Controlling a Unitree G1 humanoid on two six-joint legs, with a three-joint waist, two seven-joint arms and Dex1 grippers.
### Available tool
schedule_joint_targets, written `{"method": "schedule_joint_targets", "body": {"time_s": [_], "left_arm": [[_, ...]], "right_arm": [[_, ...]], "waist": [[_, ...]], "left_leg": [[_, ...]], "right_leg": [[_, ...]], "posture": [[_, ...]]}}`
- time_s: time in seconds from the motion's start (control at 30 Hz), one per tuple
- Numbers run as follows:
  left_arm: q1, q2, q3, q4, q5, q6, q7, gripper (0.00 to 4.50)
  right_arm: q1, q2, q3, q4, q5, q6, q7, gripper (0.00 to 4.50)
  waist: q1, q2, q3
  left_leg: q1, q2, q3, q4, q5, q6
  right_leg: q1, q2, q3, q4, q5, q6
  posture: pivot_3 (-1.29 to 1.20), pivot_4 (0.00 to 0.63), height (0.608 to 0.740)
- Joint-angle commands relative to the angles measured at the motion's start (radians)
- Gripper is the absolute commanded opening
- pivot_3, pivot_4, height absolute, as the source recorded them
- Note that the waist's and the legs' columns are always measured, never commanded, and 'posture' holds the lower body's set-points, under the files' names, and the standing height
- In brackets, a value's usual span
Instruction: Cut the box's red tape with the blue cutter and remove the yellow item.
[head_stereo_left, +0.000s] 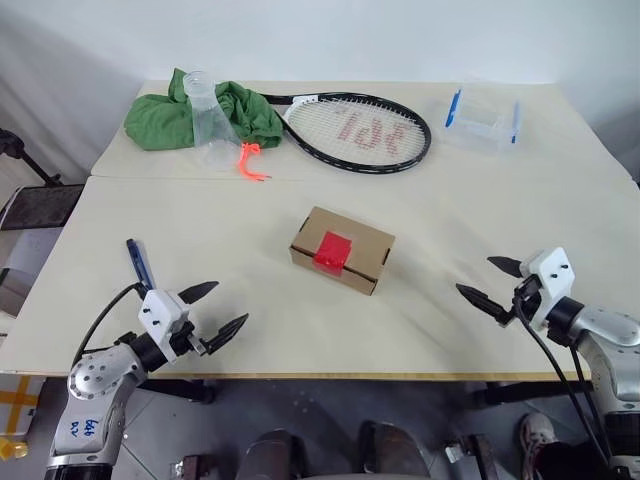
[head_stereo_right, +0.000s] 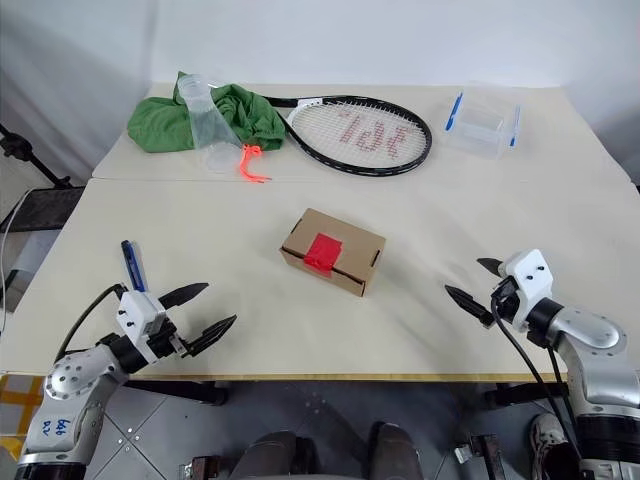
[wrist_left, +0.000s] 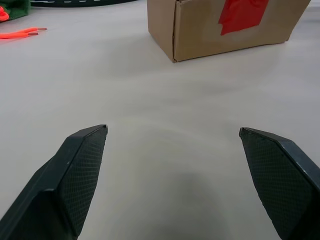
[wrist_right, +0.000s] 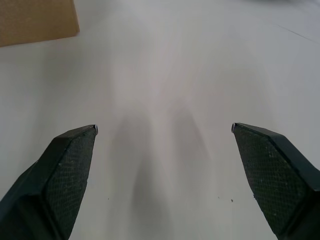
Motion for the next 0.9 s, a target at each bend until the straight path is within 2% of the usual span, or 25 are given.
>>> {"method": "schedule_joint_targets", "body": {"time_s": [0.03,0.27,0.37,0.4,0.43,0.63,0.8,0.83,0.9], "left_arm": [[-0.017,-0.001,0.002,-0.024,-0.014,0.013,0.012,4.48],[-0.065,-0.004,-0.029,-0.087,0.033,0.139,0.119,4.48],[-0.07,-0.008,-0.036,-0.103,-0.001,0.142,0.091,4.48],[-0.073,-0.018,-0.035,-0.108,0.0,0.158,0.113,4.09],[-0.077,-0.026,-0.036,-0.108,0.006,0.167,0.13,3.92],[-0.087,-0.052,-0.071,-0.122,0.012,0.196,0.142,2.02],[-0.122,-0.087,-0.124,-0.122,0.026,0.206,0.155,0.46],[-0.128,-0.093,-0.134,-0.12,0.029,0.207,0.157,0.12],[-0.138,-0.107,-0.165,-0.119,0.031,0.217,0.154,0.03]], "right_arm": [[0.004,-0.017,-0.029,-0.038,0.002,0.002,-0.01,4.5],[-0.042,-0.031,-0.014,-0.131,-0.007,0.145,-0.089,4.5],[-0.089,-0.026,0.01,-0.145,-0.013,0.164,-0.091,4.5],[-0.116,-0.022,0.018,-0.134,-0.022,0.187,-0.107,4.12],[-0.137,-0.018,0.024,-0.128,-0.026,0.201,-0.115,3.92],[-0.264,0.006,0.084,-0.077,-0.026,0.301,-0.123,1.77],[-0.416,0.05,0.172,0.072,-0.072,0.246,-0.091,0.03],[-0.449,0.062,0.182,0.105,-0.082,0.23,-0.088,0.0],[-0.522,0.088,0.216,0.182,-0.112,0.209,-0.088,0.0]], "waist": [[0.0,0.0,0.0],[0.0,0.0,0.0],[-0.001,0.0,0.0],[-0.001,0.0,0.0],[-0.002,0.0,0.0],[-0.001,0.0,0.0],[-0.002,0.0,0.0],[-0.003,0.0,0.0],[-0.004,0.0,0.0]], "left_leg": [[0.0,0.0,0.0,0.0,0.0,0.0],[0.0,0.0,0.0,0.0,0.0,0.0],[0.0,0.0,0.0,0.0,0.0,0.0],[0.0,0.0,0.0,0.0,0.0,0.0],[0.0,0.001,0.0,0.0,0.0,-0.001],[0.0,0.001,0.0,0.0,0.0,-0.001],[-0.001,0.001,0.0,0.003,0.0,-0.001],[-0.001,0.0,0.0,0.003,0.0,-0.001],[-0.002,0.001,0.0,0.003,0.0,-0.001]], "right_leg": [[0.0,0.0,0.0,0.0,0.0,0.0],[0.0,0.0,0.0,0.0,0.0,0.0],[0.0,0.0,0.0,0.0,0.0,0.0],[0.0,0.0,0.0,0.0,0.0,0.0],[0.0,0.001,0.0,0.0,0.0,0.0],[0.0,0.001,0.0,0.0,0.0,0.0],[0.0,0.001,0.0,0.001,0.0,0.0],[0.0,0.001,0.0,0.0,0.0,0.0],[-0.001,0.002,0.0,0.001,0.0,0.0]], "posture": [[0.0,0.15,0.74],[0.0,0.15,0.74],[0.0,0.15,0.74],[0.0,0.15,0.74],[0.0,0.15,0.74],[0.0,0.15,0.74],[0.0,0.15,0.74],[0.0,0.15,0.74],[0.0,0.15,0.74]]}}
